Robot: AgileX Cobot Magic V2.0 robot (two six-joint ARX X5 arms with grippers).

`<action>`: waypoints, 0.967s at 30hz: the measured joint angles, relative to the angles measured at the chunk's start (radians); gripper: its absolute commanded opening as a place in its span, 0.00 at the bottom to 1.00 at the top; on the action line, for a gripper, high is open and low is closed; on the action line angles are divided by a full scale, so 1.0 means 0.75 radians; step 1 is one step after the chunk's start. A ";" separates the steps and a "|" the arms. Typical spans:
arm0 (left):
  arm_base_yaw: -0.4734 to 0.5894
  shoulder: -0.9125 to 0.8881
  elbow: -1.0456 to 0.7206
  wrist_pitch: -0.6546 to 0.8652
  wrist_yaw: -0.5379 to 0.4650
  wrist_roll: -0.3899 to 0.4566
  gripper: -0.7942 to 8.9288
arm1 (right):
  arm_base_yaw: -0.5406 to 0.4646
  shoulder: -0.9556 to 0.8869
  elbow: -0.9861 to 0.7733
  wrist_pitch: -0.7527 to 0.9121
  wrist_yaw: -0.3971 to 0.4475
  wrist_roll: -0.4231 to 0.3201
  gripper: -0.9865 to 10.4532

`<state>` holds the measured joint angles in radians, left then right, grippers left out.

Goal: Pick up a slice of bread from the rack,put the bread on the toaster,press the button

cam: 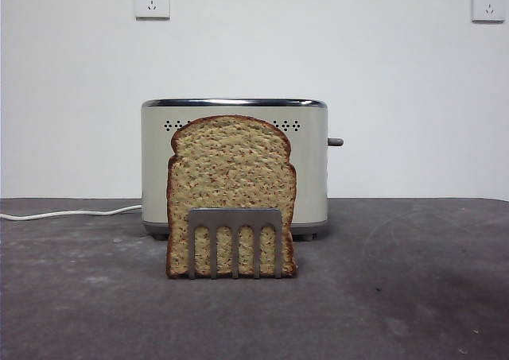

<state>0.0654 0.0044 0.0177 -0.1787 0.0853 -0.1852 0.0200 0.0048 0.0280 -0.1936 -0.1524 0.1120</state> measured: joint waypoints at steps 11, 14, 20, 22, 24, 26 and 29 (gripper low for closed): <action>0.000 0.000 0.006 0.004 0.253 -0.172 0.07 | 0.000 0.008 0.009 -0.009 -0.070 0.414 0.08; 0.000 0.001 0.044 -0.014 0.297 -0.211 0.07 | 0.000 0.041 0.056 -0.021 -0.076 0.460 0.08; 0.000 0.033 0.219 -0.032 0.376 -0.235 0.07 | 0.000 0.167 0.257 -0.011 -0.099 0.473 0.08; 0.000 0.069 0.290 -0.054 0.407 -0.236 0.07 | 0.000 0.240 0.339 -0.023 -0.134 0.454 0.08; 0.000 0.108 0.354 -0.063 0.443 -0.235 0.07 | 0.000 0.309 0.418 -0.056 -0.157 0.426 0.08; 0.000 0.159 0.435 -0.082 0.493 -0.230 0.07 | 0.000 0.386 0.506 -0.102 -0.199 0.387 0.08; 0.000 0.244 0.563 -0.150 0.573 -0.177 0.07 | 0.000 0.513 0.662 -0.196 -0.294 0.307 0.08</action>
<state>0.0654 0.1875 0.4400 -0.2913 0.5152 -0.3180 0.0200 0.3893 0.5243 -0.3408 -0.3733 0.3424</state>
